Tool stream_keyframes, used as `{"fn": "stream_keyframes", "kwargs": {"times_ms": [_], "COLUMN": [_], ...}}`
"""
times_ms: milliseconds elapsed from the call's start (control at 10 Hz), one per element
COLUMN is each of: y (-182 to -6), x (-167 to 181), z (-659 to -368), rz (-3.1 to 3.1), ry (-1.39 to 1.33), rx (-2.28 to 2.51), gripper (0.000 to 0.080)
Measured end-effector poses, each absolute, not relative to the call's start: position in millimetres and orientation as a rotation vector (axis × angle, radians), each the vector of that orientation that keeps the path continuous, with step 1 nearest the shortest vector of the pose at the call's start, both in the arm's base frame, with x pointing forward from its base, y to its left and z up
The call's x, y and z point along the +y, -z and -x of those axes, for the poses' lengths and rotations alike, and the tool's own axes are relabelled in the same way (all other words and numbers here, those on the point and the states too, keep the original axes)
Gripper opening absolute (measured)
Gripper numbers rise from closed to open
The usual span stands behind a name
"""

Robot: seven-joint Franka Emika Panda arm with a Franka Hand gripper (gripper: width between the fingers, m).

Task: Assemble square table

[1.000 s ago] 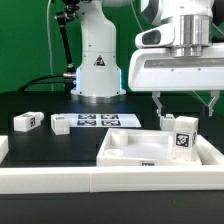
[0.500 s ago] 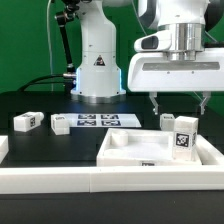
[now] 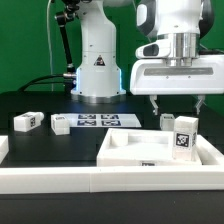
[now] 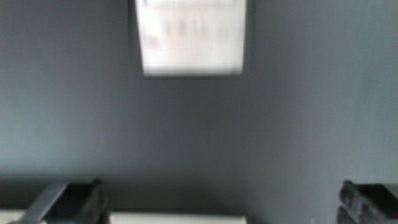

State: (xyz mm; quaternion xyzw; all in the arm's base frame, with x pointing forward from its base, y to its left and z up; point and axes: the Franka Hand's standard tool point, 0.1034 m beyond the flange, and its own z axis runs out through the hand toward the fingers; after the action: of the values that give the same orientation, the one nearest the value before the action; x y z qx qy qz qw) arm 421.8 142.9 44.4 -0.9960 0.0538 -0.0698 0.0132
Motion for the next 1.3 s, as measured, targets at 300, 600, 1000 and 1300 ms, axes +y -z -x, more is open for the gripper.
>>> {"fn": "stream_keyframes", "kwargs": {"times_ms": [300,600,1000,1300], "y": [-40.1,-38.3,-35.3,-38.1], "x": [143.1,142.8,127.7,123.0], "z": [-406.0,-403.3,-400.5,-405.5], "rz": [3.111,3.116,3.148,3.134], "ry": [0.191,0.174,-0.126,-0.427], "rx": [0.148,0.142,0.091,0.116], "gripper": [0.0649,0.0649,0.0649,0.0649]}}
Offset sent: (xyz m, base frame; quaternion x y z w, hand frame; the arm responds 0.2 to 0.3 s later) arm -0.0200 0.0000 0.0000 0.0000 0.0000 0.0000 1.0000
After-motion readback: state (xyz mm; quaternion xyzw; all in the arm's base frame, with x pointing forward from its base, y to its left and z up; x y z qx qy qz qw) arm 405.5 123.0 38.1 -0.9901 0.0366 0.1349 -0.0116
